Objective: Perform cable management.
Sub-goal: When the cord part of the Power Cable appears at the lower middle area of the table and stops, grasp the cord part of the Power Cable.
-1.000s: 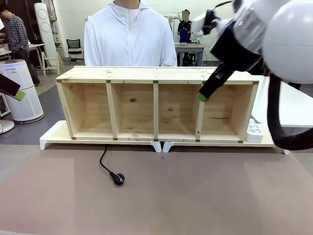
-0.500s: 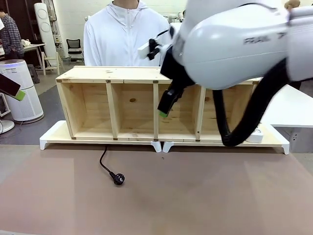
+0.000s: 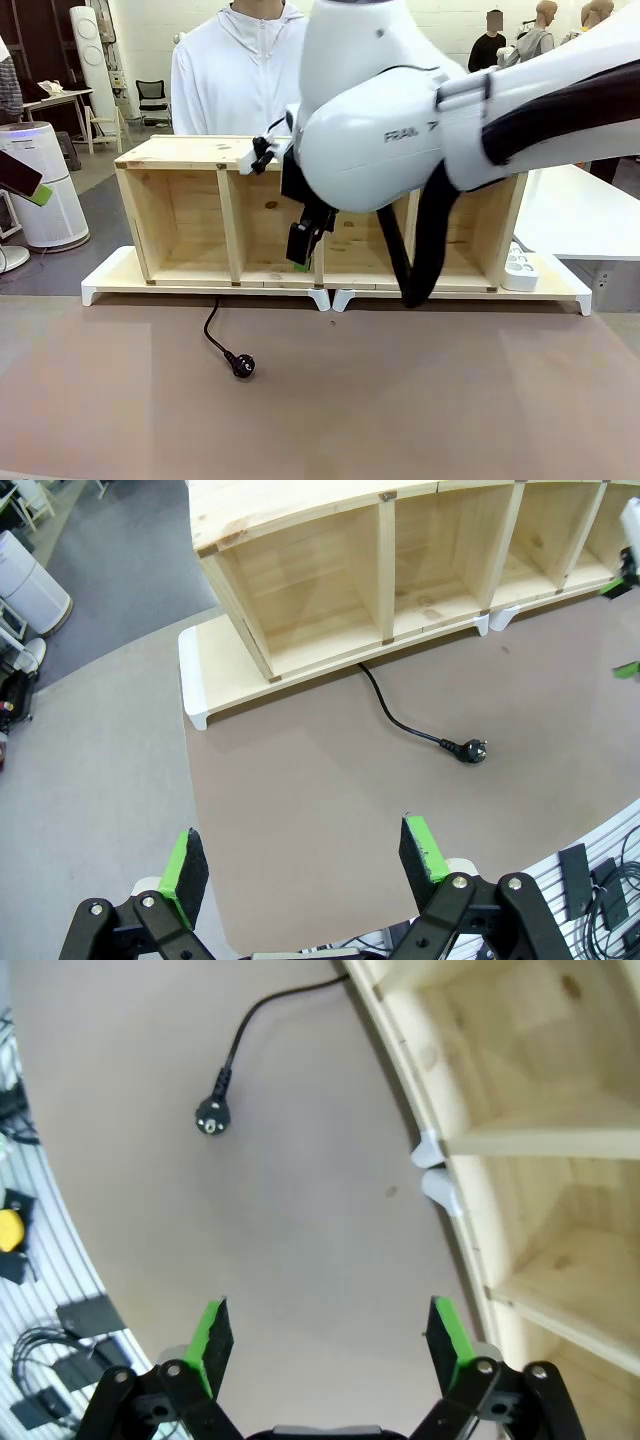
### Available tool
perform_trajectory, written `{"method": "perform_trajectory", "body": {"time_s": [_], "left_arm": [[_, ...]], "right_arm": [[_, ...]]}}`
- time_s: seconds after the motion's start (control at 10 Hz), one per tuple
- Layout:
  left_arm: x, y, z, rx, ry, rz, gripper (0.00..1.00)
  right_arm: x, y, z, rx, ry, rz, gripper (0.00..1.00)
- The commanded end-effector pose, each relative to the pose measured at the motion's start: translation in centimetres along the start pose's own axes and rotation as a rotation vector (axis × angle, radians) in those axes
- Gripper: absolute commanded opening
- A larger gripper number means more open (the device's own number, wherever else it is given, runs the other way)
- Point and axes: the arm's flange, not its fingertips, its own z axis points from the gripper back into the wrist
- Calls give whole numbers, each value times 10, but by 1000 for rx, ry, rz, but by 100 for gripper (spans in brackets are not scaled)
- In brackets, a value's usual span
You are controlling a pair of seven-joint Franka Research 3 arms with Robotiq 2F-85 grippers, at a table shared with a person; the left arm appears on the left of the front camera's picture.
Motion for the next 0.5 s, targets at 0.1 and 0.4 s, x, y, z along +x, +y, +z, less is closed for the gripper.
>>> {"method": "perform_trajectory", "body": {"time_s": [0.1,0.4], "left_arm": [[2,1,-1,4,-10,0,100],[2,1,-1,4,-10,0,100]], "right_arm": [[42,3,-11,66,57,-66,100],[63,30,-32,92,62,-137,100]]}}
